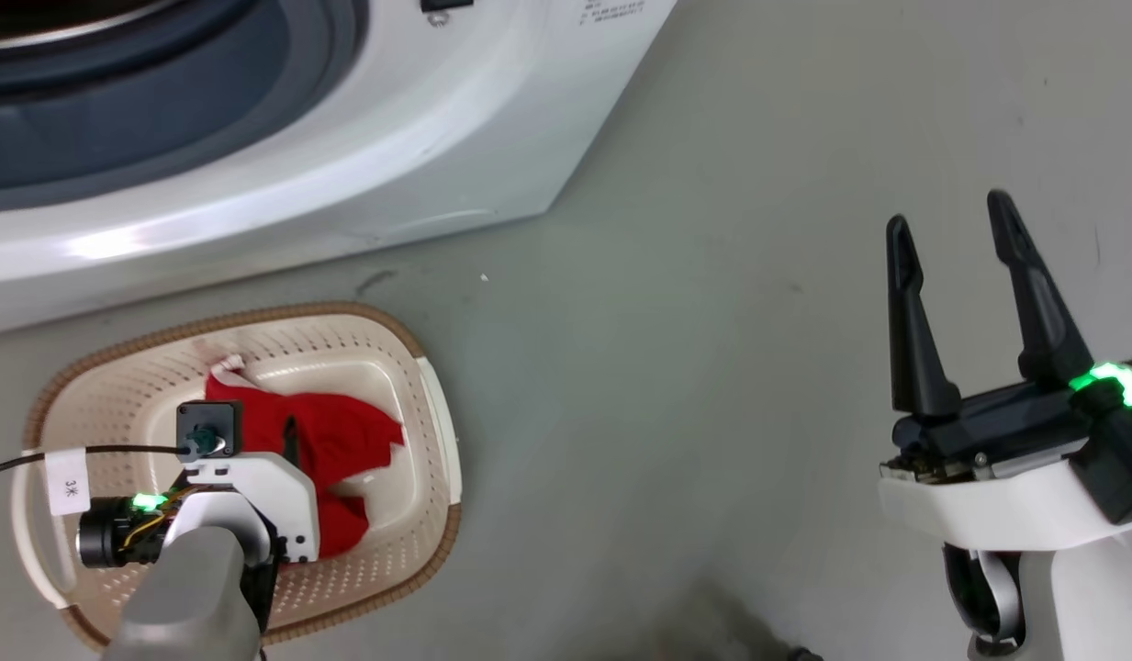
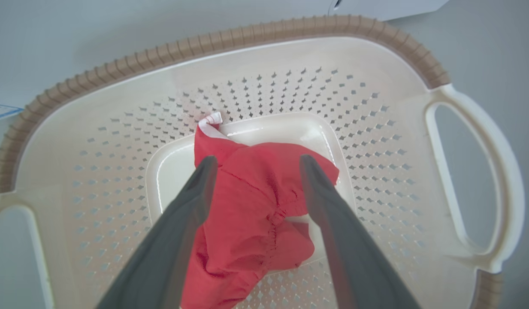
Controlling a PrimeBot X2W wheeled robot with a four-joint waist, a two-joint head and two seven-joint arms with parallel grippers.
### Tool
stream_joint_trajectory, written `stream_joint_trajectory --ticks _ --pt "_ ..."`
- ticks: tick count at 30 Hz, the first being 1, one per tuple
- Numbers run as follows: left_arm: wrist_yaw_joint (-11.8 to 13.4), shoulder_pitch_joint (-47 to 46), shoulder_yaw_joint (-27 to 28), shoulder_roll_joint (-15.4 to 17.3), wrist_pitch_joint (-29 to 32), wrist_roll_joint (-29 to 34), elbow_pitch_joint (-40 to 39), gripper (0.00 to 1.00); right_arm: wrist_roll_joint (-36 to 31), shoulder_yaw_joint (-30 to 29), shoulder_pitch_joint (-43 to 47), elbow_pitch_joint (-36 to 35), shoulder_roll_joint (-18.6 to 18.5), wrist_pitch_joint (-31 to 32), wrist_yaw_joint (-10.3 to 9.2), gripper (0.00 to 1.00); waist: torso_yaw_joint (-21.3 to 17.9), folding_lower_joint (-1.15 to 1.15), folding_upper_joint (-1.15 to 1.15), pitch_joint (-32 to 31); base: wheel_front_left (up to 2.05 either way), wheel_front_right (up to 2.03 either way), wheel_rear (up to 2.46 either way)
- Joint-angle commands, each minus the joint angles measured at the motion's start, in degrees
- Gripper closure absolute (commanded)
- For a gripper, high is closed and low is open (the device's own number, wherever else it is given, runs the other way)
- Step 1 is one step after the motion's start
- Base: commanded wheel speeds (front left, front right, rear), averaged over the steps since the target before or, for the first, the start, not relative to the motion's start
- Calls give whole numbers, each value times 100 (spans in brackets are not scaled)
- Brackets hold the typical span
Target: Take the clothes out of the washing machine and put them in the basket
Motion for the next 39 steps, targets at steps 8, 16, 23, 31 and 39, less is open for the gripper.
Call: stream_joint_trajectory --ticks 8,16,23,31,39 --pt "323 1141 427 -124 -31 264 -1615 0 -181 -45 465 179 -1 -12 -4 0 364 -1 0 -1120 0 0 0" --pt "431 2093 978 -354 -32 664 -2857 0 -330 -61 897 262 -2 -12 -4 0 586 -1 0 -1840 0 0 0" --pt "439 2625 1413 -528 -31 1088 -3951 0 -387 -114 1167 310 -1 -12 -4 0 696 -1 0 -2200 0 0 0" --pt "310 2601 1739 -544 -32 1409 -4782 0 -350 -61 1248 295 -1 -12 -4 0 624 -1 0 -2333 0 0 0" --pt "78 1727 1982 -349 -32 1482 -4707 0 -253 24 1040 230 -1 -12 -4 0 424 -1 0 -2082 0 0 0"
